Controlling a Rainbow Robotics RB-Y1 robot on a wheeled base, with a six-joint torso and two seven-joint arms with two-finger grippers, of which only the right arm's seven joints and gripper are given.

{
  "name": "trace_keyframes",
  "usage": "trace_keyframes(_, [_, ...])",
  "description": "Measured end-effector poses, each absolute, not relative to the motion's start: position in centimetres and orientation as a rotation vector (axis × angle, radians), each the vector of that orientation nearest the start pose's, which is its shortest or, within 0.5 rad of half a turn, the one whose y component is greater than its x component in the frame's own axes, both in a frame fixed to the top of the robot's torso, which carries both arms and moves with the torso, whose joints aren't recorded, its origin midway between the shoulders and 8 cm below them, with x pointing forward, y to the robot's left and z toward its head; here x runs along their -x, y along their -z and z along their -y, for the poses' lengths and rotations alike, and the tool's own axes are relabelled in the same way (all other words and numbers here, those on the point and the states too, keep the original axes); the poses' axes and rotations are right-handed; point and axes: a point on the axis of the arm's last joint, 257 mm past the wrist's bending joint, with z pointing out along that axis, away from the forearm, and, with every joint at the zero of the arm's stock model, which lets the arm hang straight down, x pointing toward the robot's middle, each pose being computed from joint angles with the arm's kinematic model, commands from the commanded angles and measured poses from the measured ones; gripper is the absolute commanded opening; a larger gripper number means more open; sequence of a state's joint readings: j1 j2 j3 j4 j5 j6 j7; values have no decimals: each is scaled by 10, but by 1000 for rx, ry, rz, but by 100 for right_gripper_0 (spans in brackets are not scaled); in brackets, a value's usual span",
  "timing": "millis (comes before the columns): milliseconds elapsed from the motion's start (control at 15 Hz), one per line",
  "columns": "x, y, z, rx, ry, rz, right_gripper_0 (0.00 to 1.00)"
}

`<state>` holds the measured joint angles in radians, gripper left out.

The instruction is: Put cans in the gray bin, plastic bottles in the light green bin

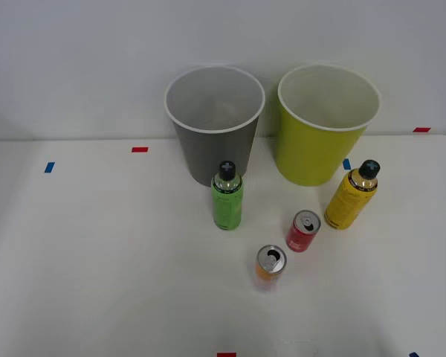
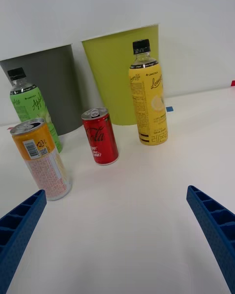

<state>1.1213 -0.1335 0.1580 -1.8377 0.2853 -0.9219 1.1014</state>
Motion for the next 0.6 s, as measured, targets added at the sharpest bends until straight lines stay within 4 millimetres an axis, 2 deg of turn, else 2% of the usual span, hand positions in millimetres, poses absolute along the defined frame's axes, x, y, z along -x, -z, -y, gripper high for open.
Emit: trace_keyframes(600, [-177,266,222,-40,-223,-1509,100])
